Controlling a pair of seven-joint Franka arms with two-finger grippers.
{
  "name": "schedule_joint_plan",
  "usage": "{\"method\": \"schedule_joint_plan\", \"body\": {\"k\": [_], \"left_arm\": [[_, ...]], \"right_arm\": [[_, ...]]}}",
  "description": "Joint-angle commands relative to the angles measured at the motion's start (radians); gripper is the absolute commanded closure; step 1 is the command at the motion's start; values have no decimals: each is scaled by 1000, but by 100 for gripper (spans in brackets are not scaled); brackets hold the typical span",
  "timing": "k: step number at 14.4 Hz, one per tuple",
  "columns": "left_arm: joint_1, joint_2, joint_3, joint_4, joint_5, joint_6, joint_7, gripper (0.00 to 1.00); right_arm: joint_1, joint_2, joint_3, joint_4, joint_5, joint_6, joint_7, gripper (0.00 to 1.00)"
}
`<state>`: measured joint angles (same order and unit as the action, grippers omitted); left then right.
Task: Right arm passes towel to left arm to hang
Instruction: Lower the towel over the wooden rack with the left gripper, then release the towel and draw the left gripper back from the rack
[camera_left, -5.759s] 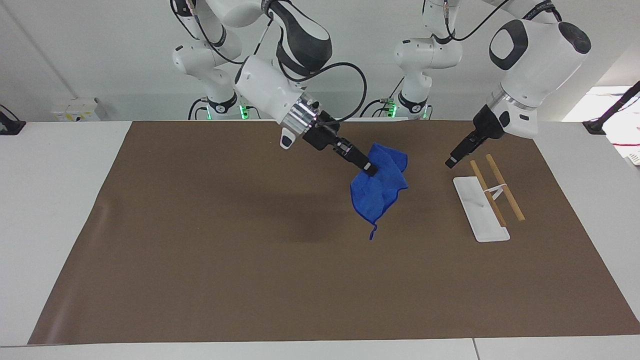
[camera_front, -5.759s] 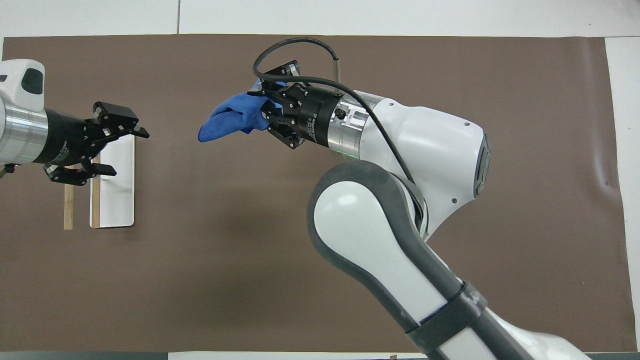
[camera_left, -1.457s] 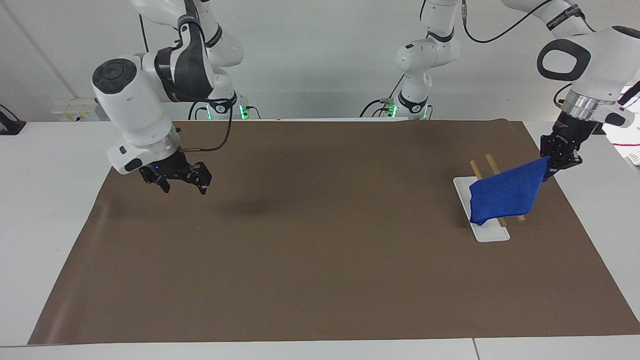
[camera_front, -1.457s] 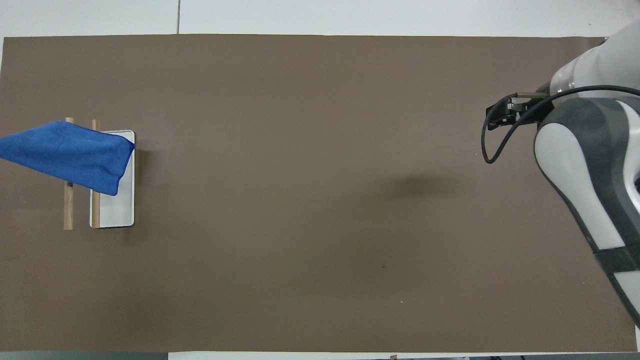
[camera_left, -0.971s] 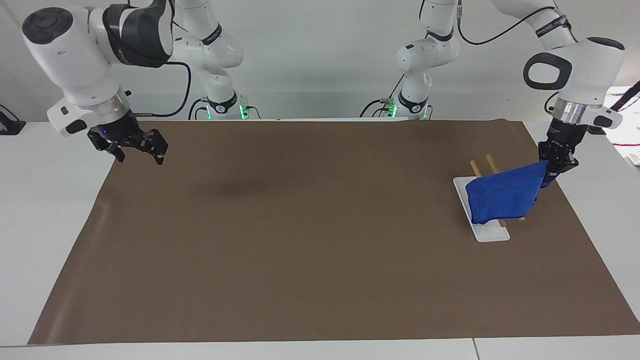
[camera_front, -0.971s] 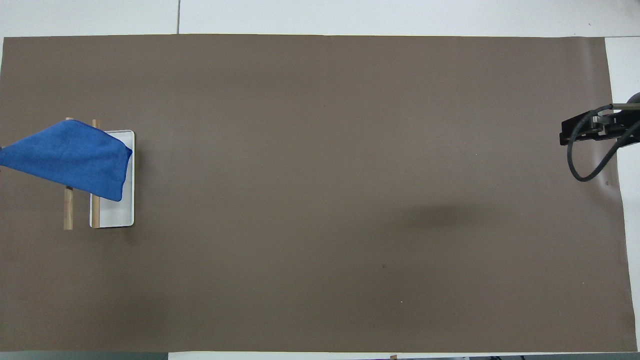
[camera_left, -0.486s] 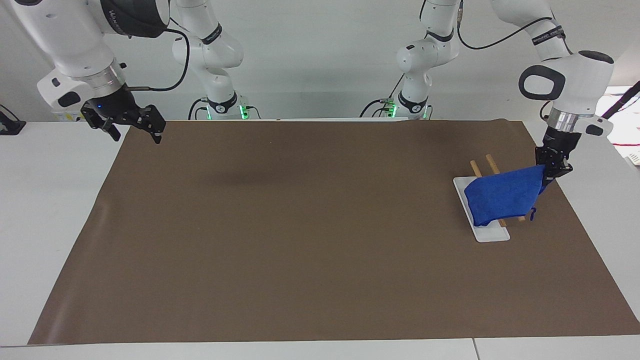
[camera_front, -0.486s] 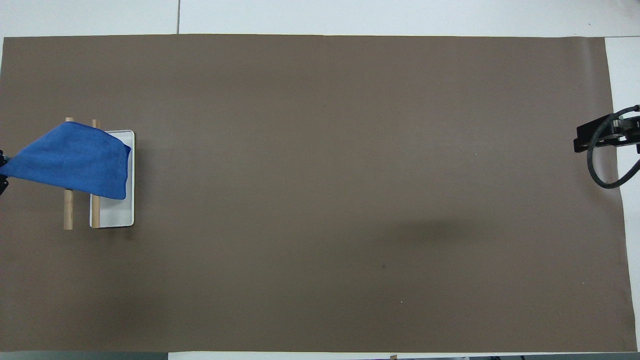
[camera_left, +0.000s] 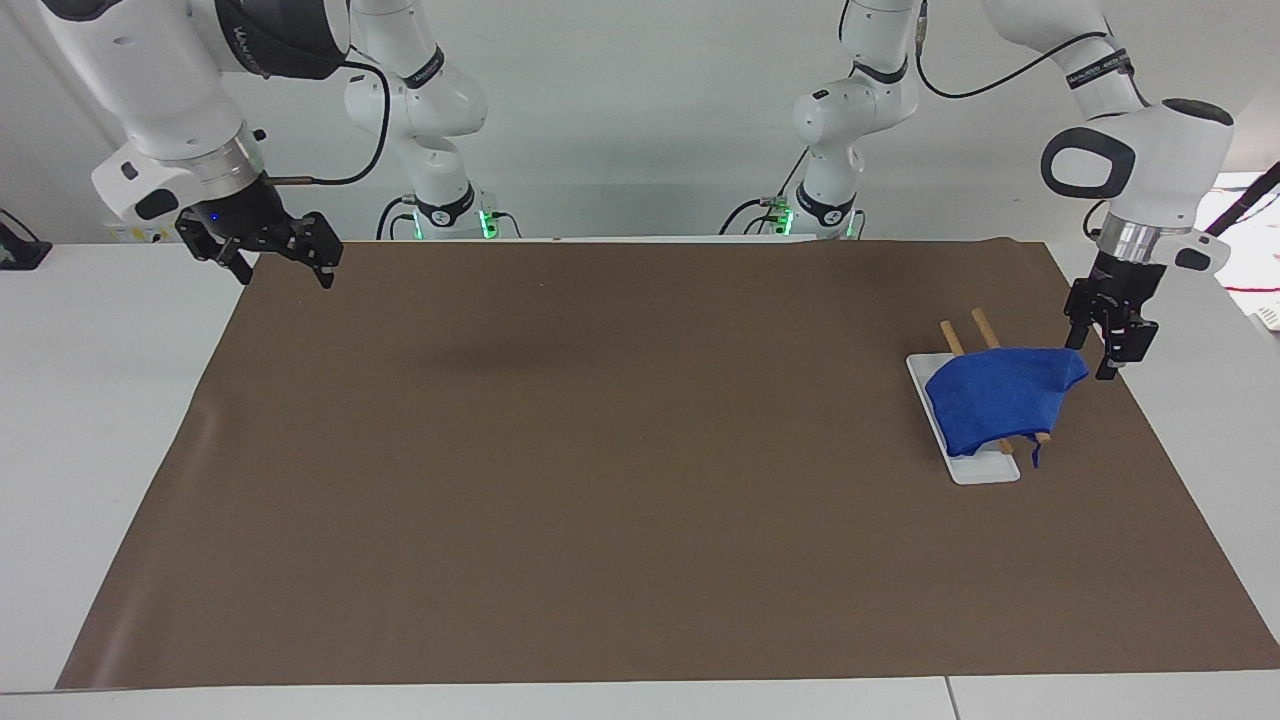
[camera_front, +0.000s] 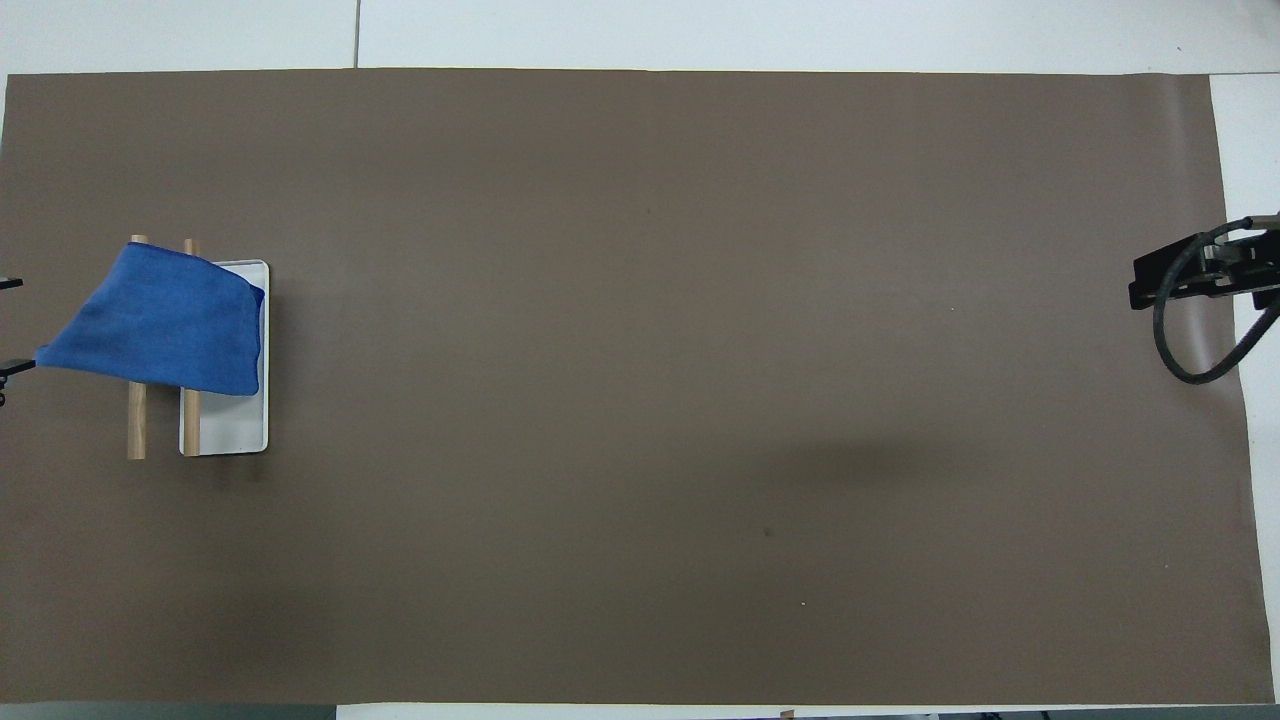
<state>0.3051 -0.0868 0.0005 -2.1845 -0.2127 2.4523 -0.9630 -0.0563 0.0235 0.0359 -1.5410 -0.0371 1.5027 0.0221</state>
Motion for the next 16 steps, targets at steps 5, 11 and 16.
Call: {"method": "schedule_joint_plan", "body": {"k": [5,11,16], "left_arm": [[-20,9,-17,187,19,-254,82,0],[-167,74,-17,353,57,-358,248,0],[-245,114,-17,488,101,-479,505,0]], "right_arm": [[-5,-17,4,-19,28,8,4,0],[-4,-19,4,-19,28,8,4,0],[-2,-19,5,-21,28,11,4,0]]}}
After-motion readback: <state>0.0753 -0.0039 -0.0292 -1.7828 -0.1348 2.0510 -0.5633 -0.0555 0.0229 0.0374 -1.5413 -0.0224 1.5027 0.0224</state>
